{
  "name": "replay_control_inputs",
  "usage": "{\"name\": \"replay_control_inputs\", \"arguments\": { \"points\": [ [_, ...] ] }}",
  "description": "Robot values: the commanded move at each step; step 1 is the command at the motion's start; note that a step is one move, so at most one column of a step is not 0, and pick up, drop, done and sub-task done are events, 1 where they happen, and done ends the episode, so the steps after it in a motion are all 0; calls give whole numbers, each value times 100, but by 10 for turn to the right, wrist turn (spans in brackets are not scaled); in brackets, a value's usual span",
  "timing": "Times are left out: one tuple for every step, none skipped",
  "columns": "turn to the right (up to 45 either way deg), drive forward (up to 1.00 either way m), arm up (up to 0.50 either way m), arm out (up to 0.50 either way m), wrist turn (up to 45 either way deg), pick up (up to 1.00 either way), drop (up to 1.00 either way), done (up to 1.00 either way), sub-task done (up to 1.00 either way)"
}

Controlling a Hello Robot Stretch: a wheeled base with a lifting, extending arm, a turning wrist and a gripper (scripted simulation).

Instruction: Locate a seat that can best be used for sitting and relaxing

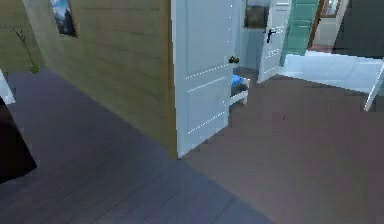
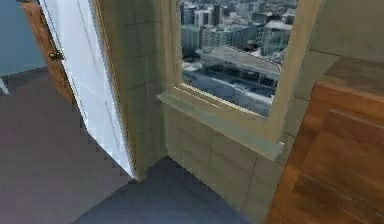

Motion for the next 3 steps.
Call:
{"name": "replay_control_inputs", "arguments": {
  "points": [
    [360, 0, 0, 0, 0, 0, 0, 0, 0],
    [0, 100, 0, 0, 0, 0, 0, 0, 0],
    [0, 100, 0, 0, 0, 0, 0, 0, 0]
  ]
}}
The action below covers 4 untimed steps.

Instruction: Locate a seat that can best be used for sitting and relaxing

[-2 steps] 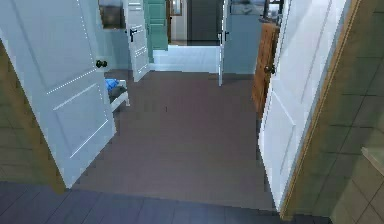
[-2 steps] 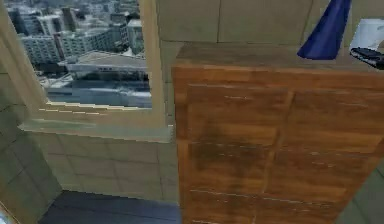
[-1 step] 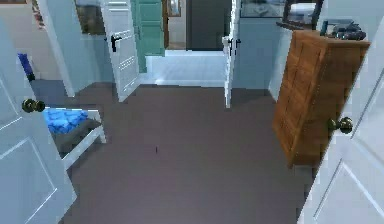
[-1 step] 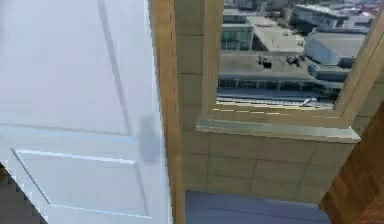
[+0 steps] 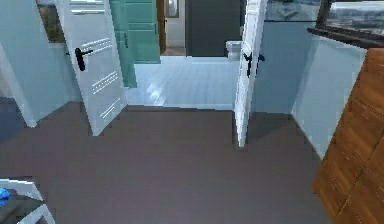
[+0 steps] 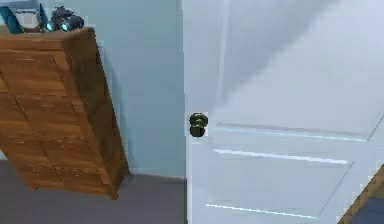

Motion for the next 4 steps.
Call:
{"name": "replay_control_inputs", "arguments": {
  "points": [
    [0, 90, 0, 0, 0, 0, 0, 0, 0],
    [-60, 0, 0, 0, 0, 0, 0, 0, 0],
    [0, 75, 0, 0, 0, 0, 0, 0, 0],
    [0, 100, 0, 0, 0, 0, 0, 0, 0]
  ]
}}
